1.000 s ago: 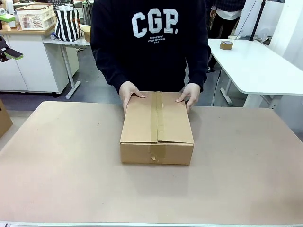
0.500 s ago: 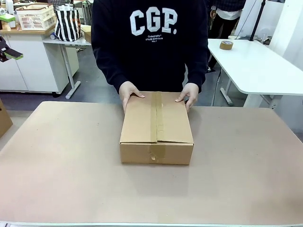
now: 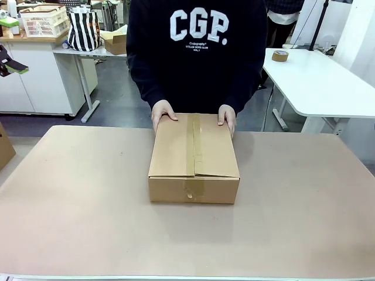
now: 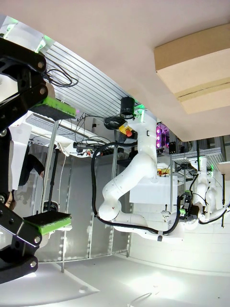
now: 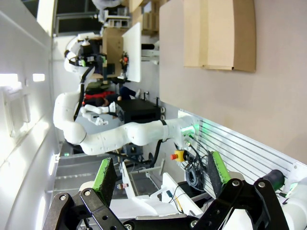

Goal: Pack the gift set into the box.
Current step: Press and hold the closed box until the human finishes sealing it.

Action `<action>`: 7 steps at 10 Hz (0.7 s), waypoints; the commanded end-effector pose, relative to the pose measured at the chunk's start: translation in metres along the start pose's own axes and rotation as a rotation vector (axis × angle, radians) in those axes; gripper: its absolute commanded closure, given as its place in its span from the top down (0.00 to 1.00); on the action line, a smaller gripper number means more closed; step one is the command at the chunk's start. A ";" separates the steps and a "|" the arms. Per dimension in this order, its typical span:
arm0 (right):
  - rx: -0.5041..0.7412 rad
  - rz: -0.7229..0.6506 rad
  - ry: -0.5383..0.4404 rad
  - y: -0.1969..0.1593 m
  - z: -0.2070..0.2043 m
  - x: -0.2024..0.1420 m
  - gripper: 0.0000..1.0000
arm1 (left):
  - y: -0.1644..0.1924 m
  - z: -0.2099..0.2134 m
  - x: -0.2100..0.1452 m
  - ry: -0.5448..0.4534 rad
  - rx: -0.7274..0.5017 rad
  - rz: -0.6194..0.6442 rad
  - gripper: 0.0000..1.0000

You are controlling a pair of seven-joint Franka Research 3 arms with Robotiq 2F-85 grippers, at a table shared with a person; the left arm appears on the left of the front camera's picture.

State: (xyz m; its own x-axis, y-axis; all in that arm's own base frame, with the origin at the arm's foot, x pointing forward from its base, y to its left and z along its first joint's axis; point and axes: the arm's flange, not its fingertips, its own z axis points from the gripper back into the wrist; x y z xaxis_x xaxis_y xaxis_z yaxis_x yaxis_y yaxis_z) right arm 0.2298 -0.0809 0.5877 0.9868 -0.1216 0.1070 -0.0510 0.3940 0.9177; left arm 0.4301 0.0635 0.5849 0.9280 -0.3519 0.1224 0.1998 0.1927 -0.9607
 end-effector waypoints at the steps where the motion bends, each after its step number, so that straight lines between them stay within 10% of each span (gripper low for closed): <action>1: 0.021 0.024 -0.004 0.003 -0.001 0.003 1.00 | -0.001 -0.001 -0.001 0.003 0.010 0.003 1.00; 3: 0.021 0.024 -0.004 0.003 -0.001 0.003 1.00 | 0.000 0.000 0.000 0.000 0.000 0.000 1.00; 5: -0.033 0.051 -0.061 0.000 -0.012 0.018 1.00 | 0.016 -0.003 0.025 -0.077 0.267 -0.049 1.00; 7: -0.042 0.439 -0.097 0.004 -0.063 0.064 1.00 | 0.044 -0.040 0.066 -0.085 0.502 -0.383 1.00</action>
State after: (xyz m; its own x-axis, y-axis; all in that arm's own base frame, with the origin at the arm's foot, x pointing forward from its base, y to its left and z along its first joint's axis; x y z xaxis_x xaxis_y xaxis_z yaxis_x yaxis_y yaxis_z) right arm 0.2669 -0.0529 0.5861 0.9450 -0.0692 0.3198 -0.2513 0.4727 0.8447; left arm 0.4796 0.0370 0.5673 0.8633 -0.3840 0.3275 0.4844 0.4482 -0.7513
